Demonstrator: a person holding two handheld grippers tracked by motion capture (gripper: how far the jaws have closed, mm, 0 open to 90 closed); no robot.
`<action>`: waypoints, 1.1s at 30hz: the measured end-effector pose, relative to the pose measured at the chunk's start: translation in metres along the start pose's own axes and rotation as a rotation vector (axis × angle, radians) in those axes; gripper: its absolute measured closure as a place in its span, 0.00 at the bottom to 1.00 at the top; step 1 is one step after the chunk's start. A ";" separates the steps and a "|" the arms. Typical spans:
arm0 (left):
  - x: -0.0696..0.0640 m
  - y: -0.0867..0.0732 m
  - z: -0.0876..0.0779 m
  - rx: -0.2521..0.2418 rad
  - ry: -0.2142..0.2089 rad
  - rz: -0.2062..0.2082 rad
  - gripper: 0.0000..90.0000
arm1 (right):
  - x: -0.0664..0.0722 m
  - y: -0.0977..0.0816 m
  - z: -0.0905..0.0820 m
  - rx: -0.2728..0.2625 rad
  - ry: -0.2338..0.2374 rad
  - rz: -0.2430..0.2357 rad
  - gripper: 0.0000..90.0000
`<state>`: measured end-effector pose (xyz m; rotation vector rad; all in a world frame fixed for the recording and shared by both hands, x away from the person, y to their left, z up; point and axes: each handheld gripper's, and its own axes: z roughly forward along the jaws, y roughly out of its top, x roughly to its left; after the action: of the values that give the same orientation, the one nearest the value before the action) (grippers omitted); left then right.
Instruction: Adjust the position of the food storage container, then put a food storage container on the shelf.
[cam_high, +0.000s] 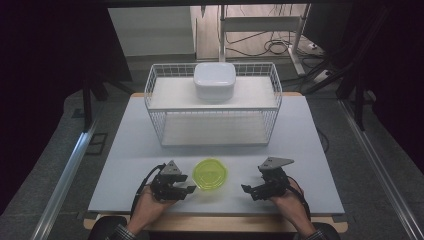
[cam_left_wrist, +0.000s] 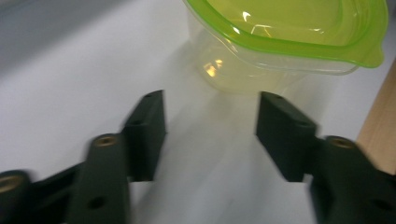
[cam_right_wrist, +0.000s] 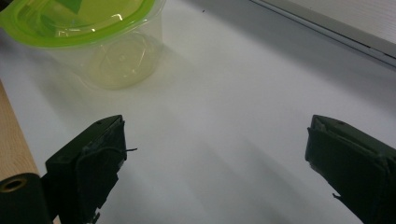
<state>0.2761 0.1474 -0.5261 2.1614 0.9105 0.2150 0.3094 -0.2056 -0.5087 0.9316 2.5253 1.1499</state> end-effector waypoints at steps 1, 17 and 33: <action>0.000 -0.001 -0.002 -0.010 0.011 0.008 0.39 | 0.000 0.000 0.000 -0.002 0.003 0.001 0.06; 0.001 -0.016 -0.034 -0.128 0.056 0.051 0.06 | 0.001 0.000 0.000 -0.010 0.007 -0.010 0.06; 0.010 -0.025 -0.036 -0.135 0.056 0.009 0.01 | 0.000 0.003 0.000 -0.031 0.000 0.013 0.04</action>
<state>0.2547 0.1868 -0.5203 2.0438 0.8922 0.3333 0.3110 -0.2045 -0.5069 0.9420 2.4980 1.1895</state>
